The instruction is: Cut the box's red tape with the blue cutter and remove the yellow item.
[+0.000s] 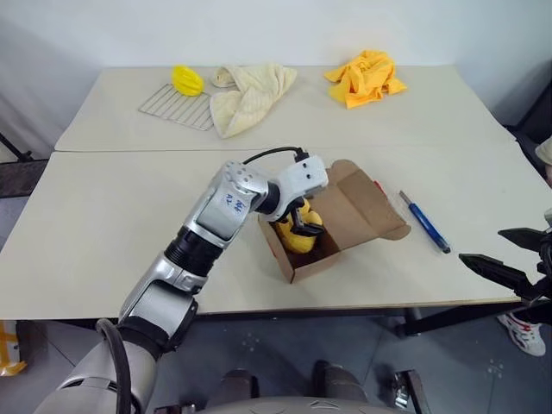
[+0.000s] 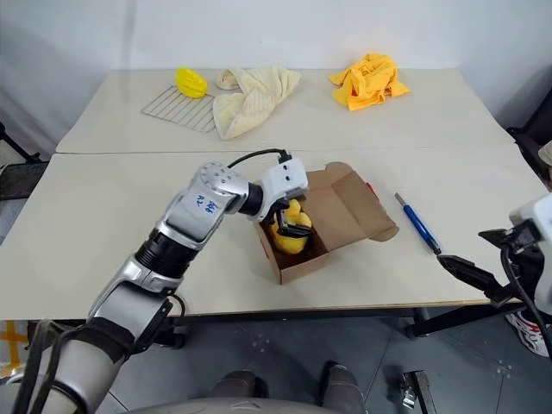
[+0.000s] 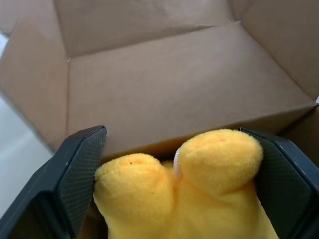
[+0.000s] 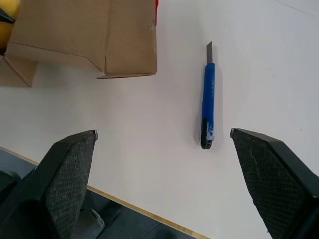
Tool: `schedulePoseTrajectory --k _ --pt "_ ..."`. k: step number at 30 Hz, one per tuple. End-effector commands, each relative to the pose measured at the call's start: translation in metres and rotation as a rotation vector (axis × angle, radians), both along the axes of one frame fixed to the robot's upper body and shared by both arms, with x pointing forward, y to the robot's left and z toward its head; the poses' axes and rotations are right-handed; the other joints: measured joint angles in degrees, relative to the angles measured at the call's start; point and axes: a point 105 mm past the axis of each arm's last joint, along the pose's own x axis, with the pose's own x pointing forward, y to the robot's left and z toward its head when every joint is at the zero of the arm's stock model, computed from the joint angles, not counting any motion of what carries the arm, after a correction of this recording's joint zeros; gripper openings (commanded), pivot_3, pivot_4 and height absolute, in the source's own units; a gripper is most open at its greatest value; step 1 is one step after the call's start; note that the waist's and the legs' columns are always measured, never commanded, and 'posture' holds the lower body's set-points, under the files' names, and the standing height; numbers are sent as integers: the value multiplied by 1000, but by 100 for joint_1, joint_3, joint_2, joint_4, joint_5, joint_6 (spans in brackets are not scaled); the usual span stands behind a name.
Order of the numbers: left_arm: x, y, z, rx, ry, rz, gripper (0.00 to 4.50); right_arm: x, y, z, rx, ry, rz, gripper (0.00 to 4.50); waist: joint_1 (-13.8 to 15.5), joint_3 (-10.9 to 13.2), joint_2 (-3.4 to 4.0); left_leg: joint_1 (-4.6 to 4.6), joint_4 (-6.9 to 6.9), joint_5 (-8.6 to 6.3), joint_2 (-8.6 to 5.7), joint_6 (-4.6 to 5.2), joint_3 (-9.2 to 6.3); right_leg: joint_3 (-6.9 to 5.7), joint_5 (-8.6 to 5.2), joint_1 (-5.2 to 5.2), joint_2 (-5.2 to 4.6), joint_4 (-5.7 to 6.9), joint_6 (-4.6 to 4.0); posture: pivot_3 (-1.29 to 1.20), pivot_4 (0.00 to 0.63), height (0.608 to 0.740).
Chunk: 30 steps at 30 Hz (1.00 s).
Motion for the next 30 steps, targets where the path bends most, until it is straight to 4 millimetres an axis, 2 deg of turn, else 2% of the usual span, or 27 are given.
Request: schedulePoseTrajectory --k 1,6,9,14,18,21,23,25,27,30 --pt "-2 3 15 -62 -10 22 4473 3 1 9 -25 -28 22 4500 8 0 0 0 1 0 -1 0 3 1 0 0 0 0 0 0 150 740" --pt "-6 11 17 -84 86 69 4473 5 1 11 -26 -26 37 4500 6 0 0 -1 0 0 -1 0 14 0 0 0 0 0 0 0 150 740" --pt "-11 20 11 -30 125 71 4473 5 4 12 -18 -35 55 4500 -13 0 0 -1 0 0 0 -1 16 0 0 0 0 0 0 0 150 740" --pt "-27 32 -15 133 192 17 4473 5 15 17 1 -66 123 4500 -10 0 1 3 0 1 0 -3 17 2 0 0 0 2 0 0 150 740" --pt "-27 30 -28 175 197 15 4473 7 15 17 -5 -73 128 4500 12 0 0 1 2 1 -1 -3 16 2 0 2 -1 2 0 0 150 740" --pt "-22 30 -31 193 170 34 3894 8 15 17 -9 -73 130 4500 -3 0 1 3 1 1 -1 -3 18 3 0 2 0 2 0 0 150 740" --pt "-19 28 -28 175 162 43 3306 8 14 17 -10 -74 131 4500 -8 -1 1 3 1 1 0 -3 18 3 0 2 0 3 0 0 150 740" --pt "-12 19 -11 78 125 53 2651 8 14 17 -15 -73 132 4500 7 0 0 3 2 1 -1 -3 19 4 0 2 0 3 0 0 150 740" --pt "-13 11 12 -43 121 21 2061 8 14 18 -18 -75 135 4500 18 0 0 -2 8 1 -1 -2 16 2 0 2 0 4 0 0 150 740" --pt "-19 8 28 -141 129 -22 1229 7 13 20 -22 -78 139 4500 -1 0 0 -3 8 1 -1 -2 17 3 0 0 -1 3 0 0 150 740"
